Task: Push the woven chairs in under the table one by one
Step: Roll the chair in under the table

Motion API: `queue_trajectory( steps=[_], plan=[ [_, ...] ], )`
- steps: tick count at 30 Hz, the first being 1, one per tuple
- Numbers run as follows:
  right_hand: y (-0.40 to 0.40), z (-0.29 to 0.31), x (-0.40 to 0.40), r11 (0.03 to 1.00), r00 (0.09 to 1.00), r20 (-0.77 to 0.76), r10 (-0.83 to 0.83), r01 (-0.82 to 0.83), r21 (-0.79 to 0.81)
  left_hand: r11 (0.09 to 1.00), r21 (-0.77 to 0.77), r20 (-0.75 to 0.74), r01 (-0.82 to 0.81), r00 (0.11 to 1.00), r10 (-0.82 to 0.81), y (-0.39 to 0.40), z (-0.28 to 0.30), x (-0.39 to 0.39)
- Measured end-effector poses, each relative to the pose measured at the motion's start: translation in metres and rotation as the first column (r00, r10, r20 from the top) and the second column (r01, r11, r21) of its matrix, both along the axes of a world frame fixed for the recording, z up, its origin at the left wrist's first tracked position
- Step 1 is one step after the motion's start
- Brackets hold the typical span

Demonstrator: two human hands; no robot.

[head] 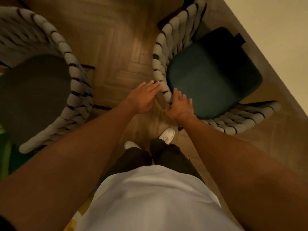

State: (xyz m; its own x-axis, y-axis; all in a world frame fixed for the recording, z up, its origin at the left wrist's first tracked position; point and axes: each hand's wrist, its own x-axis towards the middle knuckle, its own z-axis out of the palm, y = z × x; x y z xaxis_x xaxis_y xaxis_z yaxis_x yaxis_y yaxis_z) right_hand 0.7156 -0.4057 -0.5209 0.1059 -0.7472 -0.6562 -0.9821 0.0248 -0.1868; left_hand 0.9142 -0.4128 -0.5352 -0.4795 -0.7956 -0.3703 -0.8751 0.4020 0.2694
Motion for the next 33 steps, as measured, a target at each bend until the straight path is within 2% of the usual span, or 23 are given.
queue_trajectory(
  steps=[6, 11, 15, 21, 28, 31, 33],
  plan=[
    [-0.020, 0.023, 0.079, 0.967, 0.981, 0.030, 0.193, -0.185, -0.174, 0.962, 0.023, 0.056, -0.271, 0.961, 0.270, 0.037, 0.015, 0.086],
    [-0.027, 0.030, 0.138, 0.923, 0.936, 0.002, 0.352, -0.347, -0.169, 0.883, 0.002, 0.022, -0.469, 0.883, 0.469, 0.065, 0.021, 0.156],
    [-0.041, 0.031, 0.191, 0.850, 0.866, -0.013, 0.500, -0.493, -0.185, 0.769, -0.039, -0.014, -0.638, 0.770, 0.638, 0.078, 0.018, 0.198],
    [-0.085, 0.027, 0.261, 0.714, 0.728, -0.028, 0.685, -0.679, -0.171, 0.561, 0.033, -0.056, -0.827, 0.559, 0.828, 0.056, 0.012, 0.216],
    [-0.158, 0.008, 0.352, 0.458, 0.464, -0.020, 0.885, -0.878, -0.137, 0.261, 0.291, -0.067, -0.921, 0.252, 0.965, 0.011, -0.004, 0.233],
    [-0.184, -0.001, 0.384, 0.258, 0.271, -0.043, 0.961, -0.946, -0.195, 0.158, 0.366, -0.081, -0.917, 0.138, 0.987, -0.010, -0.016, 0.241],
    [-0.203, -0.008, 0.403, 0.080, 0.105, -0.093, 0.990, -0.967, -0.243, 0.065, 0.387, -0.104, -0.920, 0.027, 0.994, -0.023, -0.035, 0.244]
  ],
)
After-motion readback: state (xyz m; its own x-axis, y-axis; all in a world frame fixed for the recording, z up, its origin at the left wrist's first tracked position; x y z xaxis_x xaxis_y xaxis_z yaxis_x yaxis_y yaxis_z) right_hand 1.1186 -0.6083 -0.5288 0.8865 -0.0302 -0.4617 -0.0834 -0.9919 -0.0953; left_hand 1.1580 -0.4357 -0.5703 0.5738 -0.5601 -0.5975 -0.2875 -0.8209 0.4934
